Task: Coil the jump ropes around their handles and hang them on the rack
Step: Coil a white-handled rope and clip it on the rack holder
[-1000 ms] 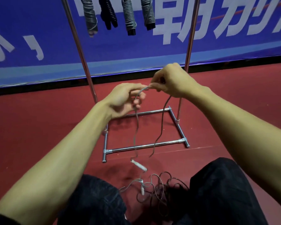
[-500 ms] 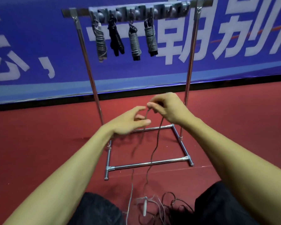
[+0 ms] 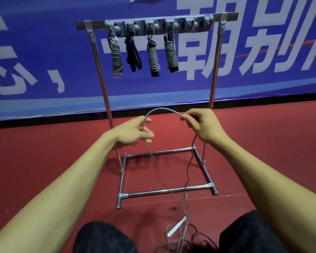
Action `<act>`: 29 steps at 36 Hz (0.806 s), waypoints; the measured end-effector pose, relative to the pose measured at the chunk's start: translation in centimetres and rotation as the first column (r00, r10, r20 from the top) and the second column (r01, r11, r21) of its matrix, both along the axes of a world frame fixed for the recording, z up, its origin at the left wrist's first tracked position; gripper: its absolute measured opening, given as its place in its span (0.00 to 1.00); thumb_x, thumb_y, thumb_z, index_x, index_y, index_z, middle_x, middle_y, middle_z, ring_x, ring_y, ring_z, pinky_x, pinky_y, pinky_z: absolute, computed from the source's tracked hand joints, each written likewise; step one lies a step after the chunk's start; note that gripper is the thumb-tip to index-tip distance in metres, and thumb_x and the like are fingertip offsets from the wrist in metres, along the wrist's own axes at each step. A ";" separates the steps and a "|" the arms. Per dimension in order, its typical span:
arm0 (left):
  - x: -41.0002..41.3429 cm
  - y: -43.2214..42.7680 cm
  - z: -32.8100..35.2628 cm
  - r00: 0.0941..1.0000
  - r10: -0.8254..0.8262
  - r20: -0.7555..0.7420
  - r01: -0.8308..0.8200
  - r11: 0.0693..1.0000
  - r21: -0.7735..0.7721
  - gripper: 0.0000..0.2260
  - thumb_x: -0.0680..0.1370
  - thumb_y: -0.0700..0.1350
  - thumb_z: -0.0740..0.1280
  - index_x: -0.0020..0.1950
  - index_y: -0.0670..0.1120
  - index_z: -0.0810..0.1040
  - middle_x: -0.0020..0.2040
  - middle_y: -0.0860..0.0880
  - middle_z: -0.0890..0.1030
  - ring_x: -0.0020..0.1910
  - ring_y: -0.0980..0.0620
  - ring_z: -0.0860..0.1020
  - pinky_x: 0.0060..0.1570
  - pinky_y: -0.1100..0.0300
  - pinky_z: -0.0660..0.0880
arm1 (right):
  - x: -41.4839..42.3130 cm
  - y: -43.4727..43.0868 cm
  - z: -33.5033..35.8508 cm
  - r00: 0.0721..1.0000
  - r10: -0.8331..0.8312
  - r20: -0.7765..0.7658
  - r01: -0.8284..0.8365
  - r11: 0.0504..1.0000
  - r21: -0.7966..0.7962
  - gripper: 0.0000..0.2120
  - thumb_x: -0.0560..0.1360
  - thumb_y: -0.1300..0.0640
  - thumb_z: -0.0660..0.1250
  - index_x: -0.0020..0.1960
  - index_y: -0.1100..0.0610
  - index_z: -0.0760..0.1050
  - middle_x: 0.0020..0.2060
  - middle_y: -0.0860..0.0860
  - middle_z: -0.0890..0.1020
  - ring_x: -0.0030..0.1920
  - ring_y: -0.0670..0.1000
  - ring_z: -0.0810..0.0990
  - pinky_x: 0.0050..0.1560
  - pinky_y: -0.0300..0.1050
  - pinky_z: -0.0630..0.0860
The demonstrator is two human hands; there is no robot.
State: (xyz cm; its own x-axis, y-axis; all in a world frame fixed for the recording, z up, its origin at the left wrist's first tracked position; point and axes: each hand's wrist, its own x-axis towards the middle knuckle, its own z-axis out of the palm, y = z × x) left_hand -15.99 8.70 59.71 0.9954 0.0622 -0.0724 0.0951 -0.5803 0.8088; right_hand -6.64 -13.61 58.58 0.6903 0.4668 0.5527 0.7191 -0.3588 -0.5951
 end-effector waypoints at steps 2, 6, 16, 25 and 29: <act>0.7 -1.3 0.5 0.996 0.008 0.093 -0.007 1.000 -0.010 0.33 0.76 0.40 0.71 0.76 0.51 0.57 0.57 0.48 0.78 0.44 0.54 0.79 0.41 0.63 0.72 | -0.9 1.7 1.4 0.995 0.082 0.058 -0.079 0.995 -0.060 0.08 0.78 0.59 0.68 0.44 0.59 0.83 0.28 0.47 0.76 0.28 0.44 0.72 0.34 0.36 0.67; 1.5 -4.1 2.2 0.974 -0.098 0.206 0.041 0.963 0.265 0.12 0.77 0.40 0.67 0.58 0.52 0.74 0.44 0.52 0.81 0.38 0.58 0.79 0.42 0.61 0.73 | -1.5 3.8 3.1 0.986 0.134 0.098 -0.118 0.981 -0.154 0.10 0.79 0.57 0.67 0.45 0.62 0.83 0.31 0.52 0.80 0.33 0.54 0.74 0.38 0.45 0.68; 1.3 -0.3 2.7 0.932 0.220 0.289 -0.138 0.950 -0.281 0.14 0.82 0.35 0.56 0.37 0.43 0.71 0.26 0.49 0.65 0.20 0.58 0.63 0.33 0.61 0.72 | 0.2 -0.1 -1.3 0.989 0.118 -0.089 -0.120 0.993 -0.012 0.07 0.78 0.58 0.68 0.41 0.55 0.80 0.29 0.46 0.78 0.29 0.41 0.73 0.35 0.42 0.71; 0.5 -1.8 2.6 0.996 -0.086 -0.001 0.085 0.992 -0.098 0.17 0.79 0.42 0.67 0.67 0.47 0.72 0.43 0.49 0.80 0.41 0.54 0.80 0.49 0.53 0.75 | -0.7 2.5 1.4 0.997 0.074 -0.001 -0.074 0.997 -0.001 0.08 0.78 0.57 0.69 0.40 0.54 0.81 0.28 0.45 0.78 0.28 0.40 0.74 0.34 0.34 0.68; 1.0 -4.2 4.4 0.981 -0.052 0.186 0.053 0.999 0.000 0.11 0.82 0.46 0.62 0.50 0.40 0.79 0.28 0.54 0.71 0.28 0.55 0.68 0.34 0.61 0.70 | -1.3 3.6 3.1 0.995 0.103 0.010 -0.103 0.993 0.060 0.06 0.77 0.56 0.69 0.45 0.57 0.83 0.35 0.49 0.84 0.33 0.44 0.77 0.38 0.41 0.74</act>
State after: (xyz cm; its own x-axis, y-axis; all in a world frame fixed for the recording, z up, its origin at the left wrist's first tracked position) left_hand -15.04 4.47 64.16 0.9935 0.0093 0.1135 -0.0874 -0.5767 0.8123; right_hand -7.92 -10.03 61.66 0.6363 0.5004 0.5870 0.7546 -0.2460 -0.6083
